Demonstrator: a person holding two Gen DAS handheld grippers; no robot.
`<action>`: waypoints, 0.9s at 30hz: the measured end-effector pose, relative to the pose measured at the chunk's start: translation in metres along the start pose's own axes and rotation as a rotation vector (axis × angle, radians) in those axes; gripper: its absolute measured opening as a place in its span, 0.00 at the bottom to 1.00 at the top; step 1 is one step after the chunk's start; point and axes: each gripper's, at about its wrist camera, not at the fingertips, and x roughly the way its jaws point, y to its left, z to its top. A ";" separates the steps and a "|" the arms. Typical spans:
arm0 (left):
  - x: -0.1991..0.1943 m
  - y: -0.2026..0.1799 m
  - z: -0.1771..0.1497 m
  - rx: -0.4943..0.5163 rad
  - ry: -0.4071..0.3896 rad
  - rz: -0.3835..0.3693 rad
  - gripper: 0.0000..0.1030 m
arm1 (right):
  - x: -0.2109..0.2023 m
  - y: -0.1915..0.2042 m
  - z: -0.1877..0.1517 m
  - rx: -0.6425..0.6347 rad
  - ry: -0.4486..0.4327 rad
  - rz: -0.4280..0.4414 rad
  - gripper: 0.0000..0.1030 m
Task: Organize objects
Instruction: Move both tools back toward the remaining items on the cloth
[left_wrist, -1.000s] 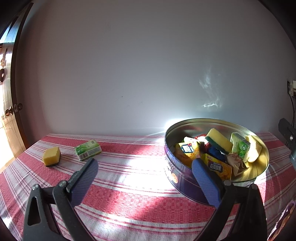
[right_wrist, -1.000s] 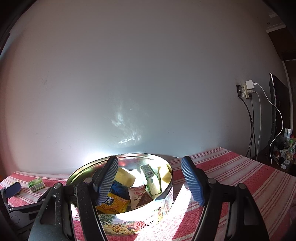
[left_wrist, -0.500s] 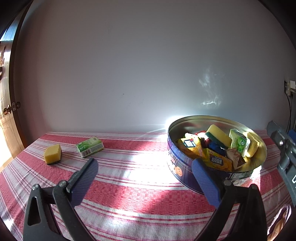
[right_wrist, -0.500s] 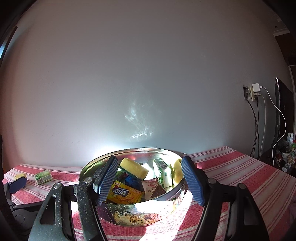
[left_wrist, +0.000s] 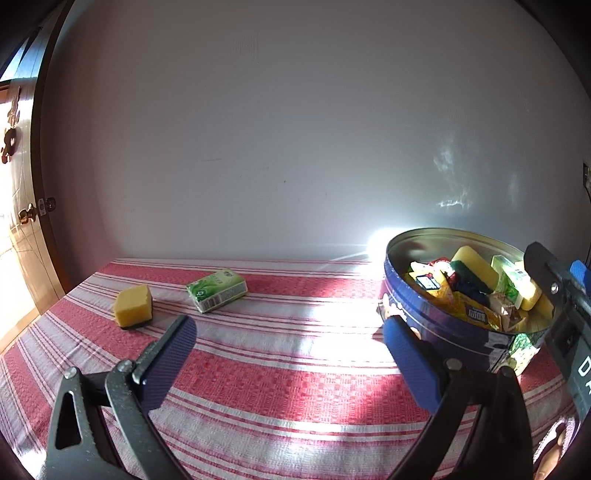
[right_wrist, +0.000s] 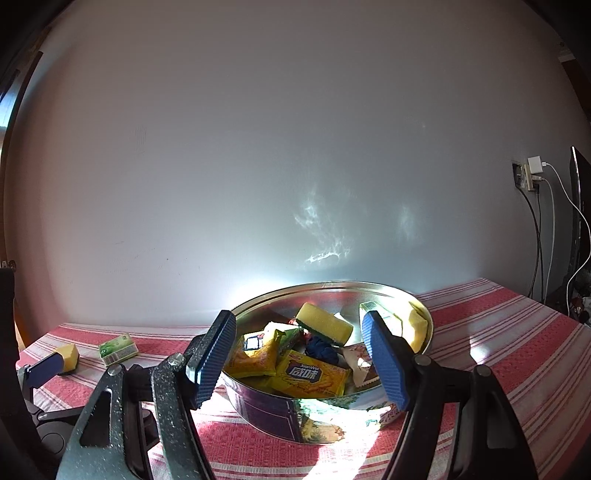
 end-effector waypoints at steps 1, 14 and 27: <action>0.001 0.005 0.000 -0.002 0.000 0.009 0.99 | 0.003 0.004 -0.001 0.002 0.008 0.009 0.71; 0.027 0.091 0.004 -0.064 0.031 0.174 0.99 | 0.030 0.078 -0.007 -0.012 0.045 0.122 0.71; 0.063 0.158 0.008 -0.116 0.087 0.294 0.99 | 0.084 0.151 -0.013 -0.023 0.136 0.224 0.71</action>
